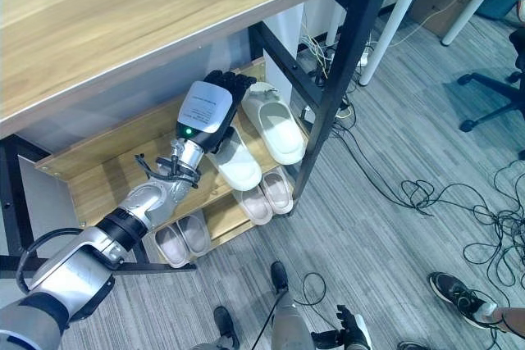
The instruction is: Arrange the slippers neatly on the shoe rack.
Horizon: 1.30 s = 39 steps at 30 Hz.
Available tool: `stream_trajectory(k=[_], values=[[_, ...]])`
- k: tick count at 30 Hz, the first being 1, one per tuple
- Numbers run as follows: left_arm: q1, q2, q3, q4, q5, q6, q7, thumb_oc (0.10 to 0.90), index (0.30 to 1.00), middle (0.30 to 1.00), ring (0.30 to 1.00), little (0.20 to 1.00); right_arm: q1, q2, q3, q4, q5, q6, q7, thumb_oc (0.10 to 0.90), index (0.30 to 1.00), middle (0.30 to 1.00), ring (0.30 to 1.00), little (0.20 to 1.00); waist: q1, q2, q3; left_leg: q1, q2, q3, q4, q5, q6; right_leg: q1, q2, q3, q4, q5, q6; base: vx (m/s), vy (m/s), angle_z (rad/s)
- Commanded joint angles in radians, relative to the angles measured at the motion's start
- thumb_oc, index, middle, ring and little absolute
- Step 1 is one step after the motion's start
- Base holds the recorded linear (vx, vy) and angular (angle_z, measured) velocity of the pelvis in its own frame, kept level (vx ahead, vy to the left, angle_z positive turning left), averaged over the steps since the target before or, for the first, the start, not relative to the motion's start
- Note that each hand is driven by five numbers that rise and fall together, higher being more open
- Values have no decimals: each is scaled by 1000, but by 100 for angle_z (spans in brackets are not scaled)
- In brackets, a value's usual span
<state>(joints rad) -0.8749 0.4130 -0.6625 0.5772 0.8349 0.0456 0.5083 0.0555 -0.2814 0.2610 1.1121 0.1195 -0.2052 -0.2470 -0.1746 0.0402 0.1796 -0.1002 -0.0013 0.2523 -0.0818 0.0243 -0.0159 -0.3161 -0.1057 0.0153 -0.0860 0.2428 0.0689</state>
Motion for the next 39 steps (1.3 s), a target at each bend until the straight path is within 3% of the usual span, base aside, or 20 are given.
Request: stream_trajectory(k=[1, 8, 13, 14, 17, 27, 31, 39], values=[[-81, 19, 99, -58, 44, -1, 46, 800, 900, 900, 900, 900, 12, -32, 3, 16, -22, -2, 8, 800, 900, 900, 900, 900, 15, 14, -55, -37, 11, -123, -5, -45, -26, 114, 28, -31, 28, -200, 80, 0, 0, 0], [-24, 34, 123, -112, 36, -23, 32, 800, 900, 900, 900, 900, 14, -15, -6, 37, -22, 11, 16, 800, 900, 900, 900, 900, 25, 7, -71, -16, 10, -128, -5, -49, -25, 140, 30, -41, 27, -209, 78, 10, 0, 4], [100, 90, 201, -202, 4, -50, 34, 800, 900, 900, 900, 900, 26, 4, -28, 61, -20, 23, 27, 800, 900, 900, 900, 900, 43, -5, -85, 5, 13, -133, -5, -53, -26, 164, 31, -51, 27, -214, 73, 6, -8, 6], [211, 108, 281, -243, -39, -60, 28, 800, 900, 900, 900, 900, 33, 13, -41, 73, -26, 31, 30, 800, 900, 900, 900, 900, 51, -11, -91, 14, 13, -134, -5, -55, -26, 174, 32, -53, 24, -213, 72, 7, -21, 4], [265, 103, 312, -204, -37, -44, 59, 800, 900, 900, 900, 900, 38, 17, -42, 81, -30, 32, 33, 800, 900, 900, 900, 900, 53, -13, -96, 16, 13, -135, -5, -54, -26, 176, 34, -51, 20, -212, 69, 1, -11, 1], [331, 12, 261, -116, -106, -67, -4, 800, 900, 900, 900, 900, 45, 4, -44, 76, -22, 36, 30, 800, 900, 900, 900, 900, 48, -13, -94, 7, 16, -132, -5, -49, -25, 166, 37, -43, 18, -206, 66, -2, -4, 3], [317, -58, 231, -105, -228, -105, -48, 800, 900, 900, 900, 900, 43, -1, -56, 71, -6, 41, 23, 800, 900, 900, 900, 900, 44, -11, -88, -6, 18, -130, -5, -42, -23, 150, 39, -38, 18, -200, 65, -7, -24, -7], [275, -113, 211, -61, -356, -127, -62, 800, 900, 900, 900, 900, 52, -12, -62, 52, 7, 39, 23, 800, 900, 900, 900, 900, 32, -7, -79, -17, 21, -124, -5, -35, -25, 136, 41, -34, 16, -192, 67, 2, -8, -4]])
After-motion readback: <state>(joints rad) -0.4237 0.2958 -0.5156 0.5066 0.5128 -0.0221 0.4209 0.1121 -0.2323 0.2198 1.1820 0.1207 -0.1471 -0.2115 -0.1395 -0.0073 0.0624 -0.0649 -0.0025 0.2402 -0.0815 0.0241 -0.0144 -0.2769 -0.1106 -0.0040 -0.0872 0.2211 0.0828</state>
